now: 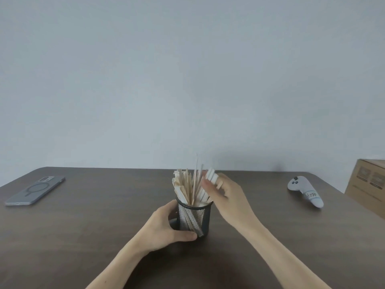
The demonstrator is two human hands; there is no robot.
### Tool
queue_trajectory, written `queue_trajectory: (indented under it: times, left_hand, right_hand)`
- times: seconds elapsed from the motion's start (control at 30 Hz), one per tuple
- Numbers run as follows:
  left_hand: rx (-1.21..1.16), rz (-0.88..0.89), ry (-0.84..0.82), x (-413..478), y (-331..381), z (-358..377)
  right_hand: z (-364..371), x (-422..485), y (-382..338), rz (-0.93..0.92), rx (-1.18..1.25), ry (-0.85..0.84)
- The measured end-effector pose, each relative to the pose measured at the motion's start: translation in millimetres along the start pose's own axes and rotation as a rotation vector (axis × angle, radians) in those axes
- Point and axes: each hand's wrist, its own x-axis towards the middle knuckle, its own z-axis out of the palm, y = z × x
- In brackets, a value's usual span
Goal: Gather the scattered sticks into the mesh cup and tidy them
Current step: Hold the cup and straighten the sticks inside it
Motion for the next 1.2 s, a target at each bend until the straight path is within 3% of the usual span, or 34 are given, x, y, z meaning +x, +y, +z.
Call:
queue_trajectory:
  times: [0.13, 0.33, 0.5, 0.63, 0.73, 0.83, 0.9, 1.0, 1.2]
  left_hand:
    - [-0.018, -0.015, -0.044, 2.0, -1.8, -2.7]
    - [0.000, -0.011, -0.051, 2.4, 0.2, -2.8]
    - [-0.008, -0.015, -0.054, 2.0, 1.0, -3.7]
    - [-0.006, 0.004, -0.059, 1.0, 3.1, -4.1]
    - [0.009, 0.031, -0.065, 0.2, 4.9, -4.4]
    - [0.025, 0.035, -0.064, 0.8, 4.0, -4.4]
    - [-0.002, 0.013, -0.061, 1.2, 2.4, -4.2]
    - [-0.013, 0.006, -0.062, 2.6, -0.5, -4.4]
    - [-0.001, 0.001, -0.072, 3.2, -0.4, -3.4]
  right_hand:
    - [-4.9, -2.4, 0.1, 0.016, 0.148, 0.082]
    - [3.0, -12.4, -10.1, -0.036, 0.150, -0.119]
    - [-11.3, -12.2, -17.3, -0.053, 0.220, -0.019]
    - [-6.5, -30.1, -19.3, -0.250, 0.038, -0.118]
    - [3.3, -30.5, -21.6, -0.464, -0.168, -0.021]
    - [14.7, -27.3, -21.4, -0.597, -0.168, 0.075]
    - [17.3, -23.8, -15.8, -0.552, -0.142, 0.159]
    - [9.4, -16.8, -6.6, -0.326, -0.087, 0.231]
    - [2.0, -13.8, 2.3, -0.079, -0.116, 0.109]
